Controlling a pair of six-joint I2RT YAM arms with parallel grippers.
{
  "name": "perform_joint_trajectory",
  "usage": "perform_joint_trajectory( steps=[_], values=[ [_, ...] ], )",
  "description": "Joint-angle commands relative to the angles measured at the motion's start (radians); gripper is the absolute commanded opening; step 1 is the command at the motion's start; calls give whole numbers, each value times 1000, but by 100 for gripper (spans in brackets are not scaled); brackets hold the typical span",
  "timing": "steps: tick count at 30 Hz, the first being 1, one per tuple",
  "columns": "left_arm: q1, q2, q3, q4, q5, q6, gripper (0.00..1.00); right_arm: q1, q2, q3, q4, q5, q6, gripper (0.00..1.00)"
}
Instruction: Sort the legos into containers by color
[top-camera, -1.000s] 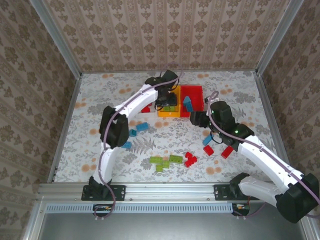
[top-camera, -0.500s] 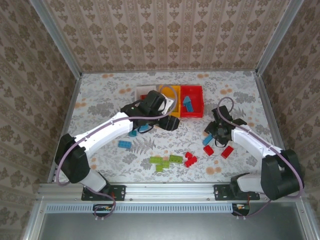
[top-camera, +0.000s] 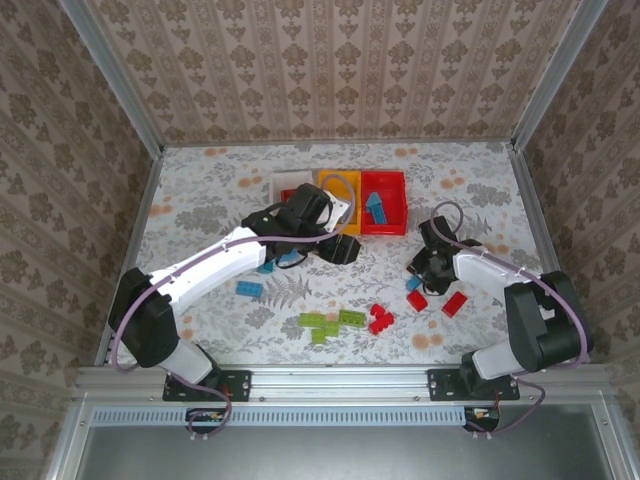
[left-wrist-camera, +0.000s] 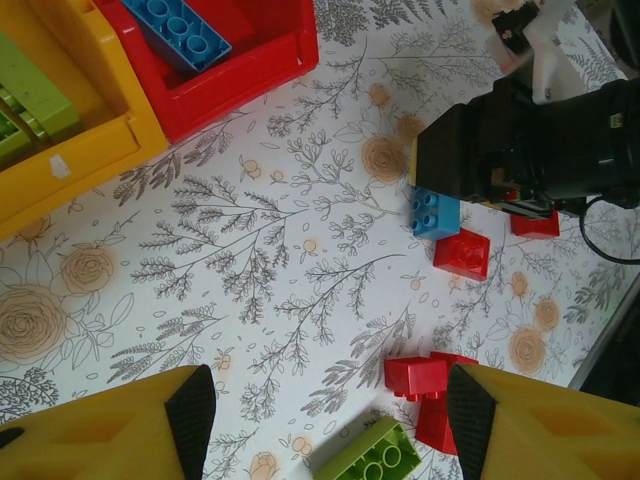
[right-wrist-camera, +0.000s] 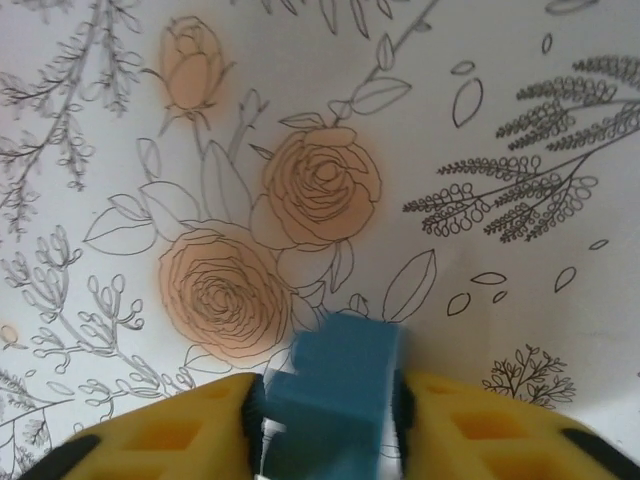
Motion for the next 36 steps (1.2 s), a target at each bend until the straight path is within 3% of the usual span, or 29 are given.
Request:
perform_joint_trajectory(
  steps=[1, 6, 11, 20, 26, 30, 36],
  values=[
    [-6, -5, 27, 4, 17, 20, 65, -6, 8, -4, 1, -12, 16, 28],
    [-1, -19, 48, 2, -23, -8, 64, 60, -11, 142, -69, 70, -141, 10],
    [32, -48, 65, 28, -70, -55, 64, 152, 95, 406, -177, 178, -349, 10],
    [100, -61, 95, 83, -88, -114, 65, 152, 433, 799, -242, 333, -586, 9],
    [103, -90, 68, 81, -98, -119, 65, 145, 591, 968, -315, 424, -635, 9],
    [105, -113, 43, 77, -105, -119, 65, 135, 644, 995, -329, 415, -635, 11],
    [108, -130, 15, 62, -105, -110, 65, 135, 662, 1009, -317, 355, -620, 34]
  ],
)
